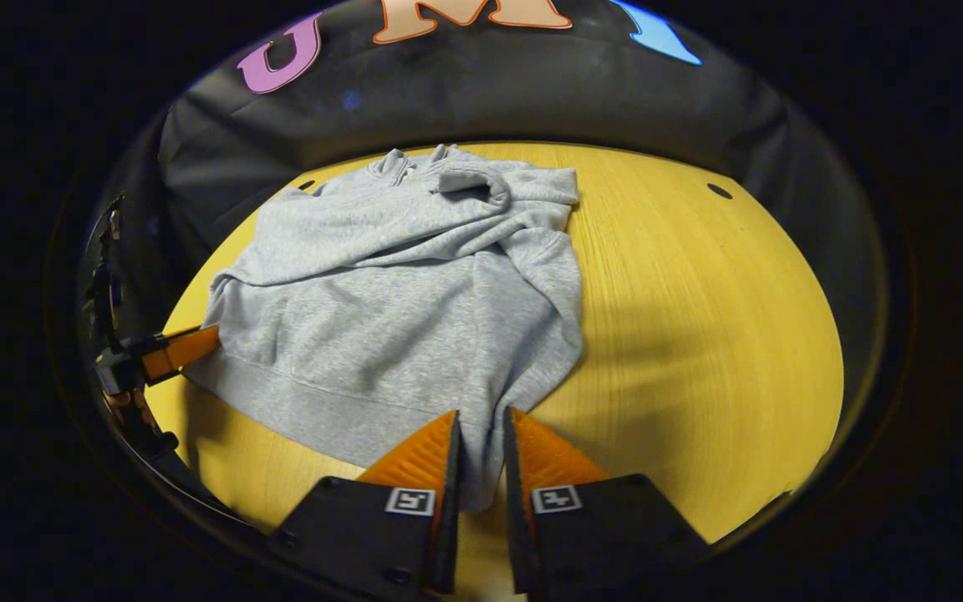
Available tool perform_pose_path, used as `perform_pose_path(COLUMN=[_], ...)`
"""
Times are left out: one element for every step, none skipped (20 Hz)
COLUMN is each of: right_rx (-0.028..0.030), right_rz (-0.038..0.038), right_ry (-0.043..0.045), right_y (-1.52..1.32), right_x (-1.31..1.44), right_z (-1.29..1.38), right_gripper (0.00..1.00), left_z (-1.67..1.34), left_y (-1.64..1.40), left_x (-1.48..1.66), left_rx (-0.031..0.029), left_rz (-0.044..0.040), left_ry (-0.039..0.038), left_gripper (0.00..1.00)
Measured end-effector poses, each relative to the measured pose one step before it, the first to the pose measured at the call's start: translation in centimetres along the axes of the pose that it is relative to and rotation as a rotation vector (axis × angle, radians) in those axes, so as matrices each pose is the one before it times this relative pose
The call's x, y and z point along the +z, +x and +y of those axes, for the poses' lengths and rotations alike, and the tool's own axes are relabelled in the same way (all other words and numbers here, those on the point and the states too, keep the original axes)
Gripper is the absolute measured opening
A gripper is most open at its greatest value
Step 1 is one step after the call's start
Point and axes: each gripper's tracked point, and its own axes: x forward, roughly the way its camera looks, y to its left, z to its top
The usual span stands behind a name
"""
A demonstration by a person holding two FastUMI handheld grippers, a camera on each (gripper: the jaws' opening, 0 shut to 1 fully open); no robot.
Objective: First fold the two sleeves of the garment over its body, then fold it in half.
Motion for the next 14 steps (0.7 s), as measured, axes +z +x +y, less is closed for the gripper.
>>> perform_pose_path(right_rx=[0.01497, 0.00797, 0.00326, 0.00542, 0.00397, 0.00435, 0.00240, -0.00224, -0.00419, -0.00225, 0.00531, 0.01059, 0.01026, 0.01208], right_rz=[0.01412, 0.00497, 0.02041, 0.00146, 0.00608, -0.00034, 0.00225, -0.00418, -0.01248, -0.00874, 0.00449, 0.00674, 0.01021, 0.01257], right_ry=[0.01147, 0.01086, 0.00674, -0.00541, -0.00220, 0.00257, 0.00166, 0.00158, -0.00318, -0.00928, -0.00494, 0.00154, 0.00122, 0.00109], right_y=[0.219, -0.131, 0.109, 0.010, -0.035, -0.021, -0.016, -0.012, -0.052, -0.050, -0.043, -0.134, -0.125, -0.145], right_x=[0.104, 0.091, -0.106, 0.221, -0.034, -0.020, -0.076, 0.020, 0.123, -0.098, -0.076, -0.042, -0.078, -0.051], right_z=[0.129, 0.092, 0.152, -0.009, -0.002, 0.034, 0.087, -0.028, -0.017, -0.026, 0.086, 0.167, 0.102, 0.081], right_gripper=[0.24, 0.12, 0.12, 0.05, 0.05, 0.05, 0.05, 0.05, 0.03, 0.05, 0.05, 0.05, 0.05, 0.05], left_z=[-0.078, -0.077, 0.051, 0.020, 0.071, 0.022, -0.076, -0.015, 0.066, 0.062, 0.090, 0.187, 0.134, 0.035], left_y=[0.061, -0.010, 0.127, 0.068, -0.088, -0.061, 0.026, -0.130, -0.146, -0.250, -0.154, -0.146, -0.019, -0.066], left_x=[0.110, -0.094, 0.037, -0.062, -0.071, 0.036, 0.067, -0.123, -0.153, -0.134, -0.130, -0.009, -0.031, 0.101], left_rx=[-0.00733, -0.00832, -0.00702, -0.00284, -0.00007, 0.00001, -0.00091, -0.00143, -0.00325, -0.00271, -0.00183, 0.00113, 0.00062, 0.00152], left_rz=[-0.00630, -0.00412, 0.00914, 0.01944, 0.01639, 0.00548, 0.00217, 0.00529, 0.00656, 0.00534, 0.00641, 0.00688, 0.01130, 0.00872], left_ry=[-0.02309, -0.02212, -0.01029, 0.00195, 0.00641, 0.00443, -0.00077, -0.00727, -0.00988, -0.00674, -0.00766, -0.00544, -0.00193, -0.00496], left_gripper=[0.08, 0.05, 0.01, 0.00, 0.00, 0.00, 0.00, 0.00, 0.00, 0.00, 0.00, 0.00, 0.00, 0.00])
